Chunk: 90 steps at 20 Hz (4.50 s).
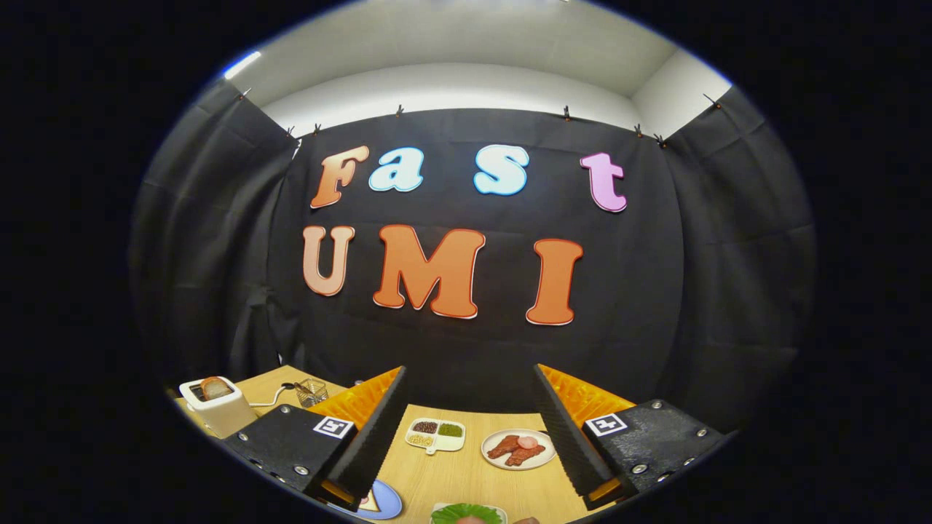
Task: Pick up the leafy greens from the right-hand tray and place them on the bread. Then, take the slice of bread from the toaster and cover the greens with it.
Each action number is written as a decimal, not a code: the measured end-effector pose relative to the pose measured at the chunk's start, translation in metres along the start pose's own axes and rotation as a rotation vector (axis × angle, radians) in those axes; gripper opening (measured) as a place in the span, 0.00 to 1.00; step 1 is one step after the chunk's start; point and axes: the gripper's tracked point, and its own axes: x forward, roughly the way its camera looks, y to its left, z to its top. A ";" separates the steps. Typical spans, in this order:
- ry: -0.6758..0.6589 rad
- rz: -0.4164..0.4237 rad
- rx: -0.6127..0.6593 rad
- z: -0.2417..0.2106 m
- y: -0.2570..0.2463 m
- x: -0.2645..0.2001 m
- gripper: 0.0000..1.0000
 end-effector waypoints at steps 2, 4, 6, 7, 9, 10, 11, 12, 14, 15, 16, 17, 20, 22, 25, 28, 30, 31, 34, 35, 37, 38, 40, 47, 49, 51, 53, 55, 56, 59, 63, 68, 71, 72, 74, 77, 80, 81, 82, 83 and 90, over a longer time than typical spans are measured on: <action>0.031 -0.003 -0.027 -0.016 -0.003 0.000 1.00; 0.091 0.005 -0.038 -0.043 -0.001 0.000 1.00; 0.162 0.026 -0.020 -0.073 0.003 0.000 1.00; 0.203 0.037 -0.010 -0.090 0.005 -0.001 1.00; 0.287 0.063 -0.005 -0.122 0.011 0.002 1.00; 0.340 0.074 -0.010 -0.142 0.013 0.002 1.00; 0.396 0.070 -0.016 -0.160 0.010 0.002 1.00; 0.448 0.065 -0.017 -0.179 0.005 0.003 0.99; 0.520 0.067 -0.011 -0.213 0.001 0.003 1.00; 0.571 0.070 -0.006 -0.231 0.001 0.001 1.00; 0.625 0.076 -0.003 -0.250 -0.002 -0.005 0.99; 0.669 0.083 0.001 -0.264 -0.002 -0.009 1.00; 0.809 0.101 0.024 -0.305 0.000 -0.020 1.00; 0.873 0.114 0.020 -0.325 0.002 -0.027 1.00; 0.951 0.136 -0.016 -0.355 0.005 -0.028 0.99; 1.045 0.143 -0.060 -0.380 0.004 -0.035 0.98; 1.076 0.154 -0.075 -0.392 0.007 -0.034 0.96; 1.090 0.164 -0.085 -0.398 0.011 -0.034 0.96; 1.142 0.196 -0.141 -0.416 0.016 -0.037 0.92; 1.163 0.205 -0.159 -0.422 0.017 -0.040 0.91; 1.188 0.208 -0.169 -0.431 0.018 -0.038 0.87; 1.197 0.210 -0.162 -0.435 0.020 -0.038 0.82; 1.226 0.213 -0.166 -0.444 0.021 -0.040 0.77; 1.296 0.187 -0.030 -0.450 0.027 -0.039 0.48; 1.299 0.169 -0.019 -0.453 0.026 -0.038 0.44; 1.319 0.118 0.020 -0.453 0.022 -0.038 0.35; 1.328 0.090 0.041 -0.455 0.019 -0.036 0.18; 1.333 0.073 0.064 -0.455 0.018 -0.035 0.07; 1.334 0.068 0.069 -0.455 0.017 -0.036 0.03; 1.309 0.062 0.067 -0.447 0.018 -0.035 0.01; 1.239 0.108 0.074 -0.416 0.040 -0.032 0.01; 1.135 0.200 0.149 -0.361 0.087 -0.014 0.01; 1.100 0.265 0.179 -0.335 0.118 -0.010 0.01; 1.095 0.288 0.179 -0.329 0.128 -0.011 0.01; 1.090 0.324 0.166 -0.323 0.146 -0.011 0.01; 1.102 0.377 0.147 -0.323 0.173 -0.014 0.01; 1.120 0.418 0.114 -0.329 0.197 -0.018 0.01; 1.125 0.427 0.103 -0.331 0.204 -0.017 0.01; 1.127 0.430 0.097 -0.334 0.209 -0.016 0.01; 1.129 0.427 0.092 -0.337 0.214 -0.013 0.01; 1.160 0.390 0.030 -0.365 0.234 -0.012 0.05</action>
